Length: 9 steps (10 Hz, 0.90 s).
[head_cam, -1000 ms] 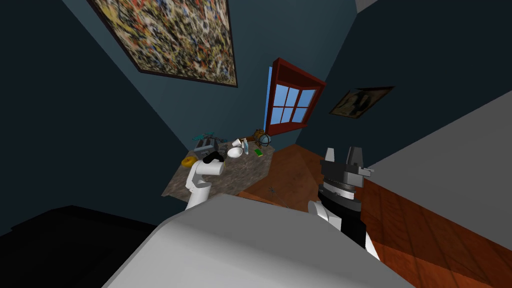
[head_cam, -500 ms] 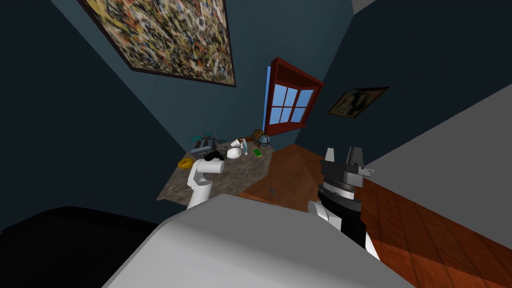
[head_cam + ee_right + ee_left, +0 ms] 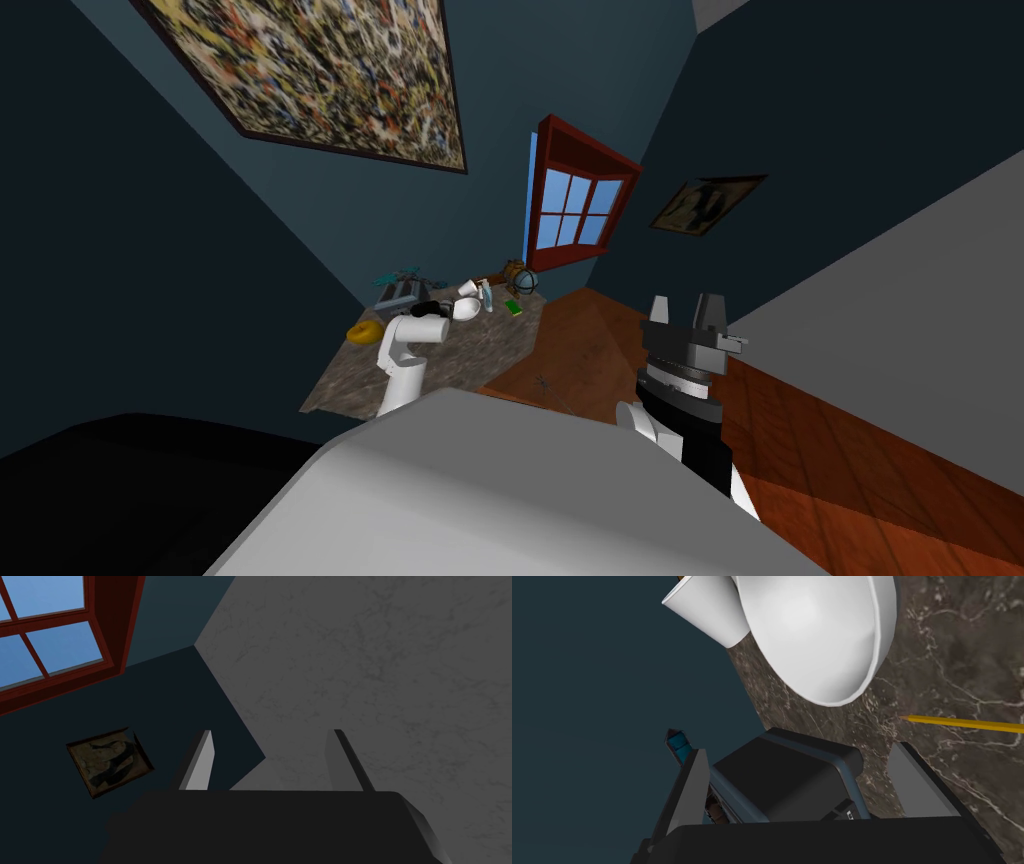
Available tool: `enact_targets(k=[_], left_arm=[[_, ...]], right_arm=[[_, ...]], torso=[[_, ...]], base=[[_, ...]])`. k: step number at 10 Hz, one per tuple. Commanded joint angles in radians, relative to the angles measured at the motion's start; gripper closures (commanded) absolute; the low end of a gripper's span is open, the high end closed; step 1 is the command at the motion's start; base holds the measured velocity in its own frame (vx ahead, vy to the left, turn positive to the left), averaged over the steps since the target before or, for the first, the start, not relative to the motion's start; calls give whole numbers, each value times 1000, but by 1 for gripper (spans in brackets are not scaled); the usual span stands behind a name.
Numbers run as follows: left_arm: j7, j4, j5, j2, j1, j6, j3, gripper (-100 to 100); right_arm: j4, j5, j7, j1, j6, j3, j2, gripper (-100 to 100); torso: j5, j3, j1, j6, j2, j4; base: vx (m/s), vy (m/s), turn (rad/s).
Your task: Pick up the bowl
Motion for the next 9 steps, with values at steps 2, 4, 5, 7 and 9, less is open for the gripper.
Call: enact_targets(k=[2, 4, 5, 7, 9], left_arm=[[-3, 8, -3, -4, -10, 63, 3, -100], [-10, 19, -3, -11, -26, 125, 12, -100], [-16, 30, -4, -17, -42, 152, 21, -100], [-21, 40, -4, -24, -57, 214, 29, -100], [-27, 51, -5, -30, -71, 272, 37, -100]], right_arm=[[0, 0, 0, 0, 0, 0, 0, 0], [0, 0, 0, 0, 0, 0, 0, 0], [0, 0, 0, 0, 0, 0, 0, 0], [0, 0, 0, 0, 0, 0, 0, 0], [0, 0, 0, 0, 0, 0, 0, 0]], torso=[[0, 0, 0, 0, 0, 0], [0, 1, -1, 0, 1, 0], [0, 1, -1, 0, 1, 0], [0, 0, 0, 0, 0, 0], [0, 0, 0, 0, 0, 0]], base=[[26, 6, -15], [30, 6, -42], [44, 8, -51], [44, 23, -31], [38, 17, -37]])
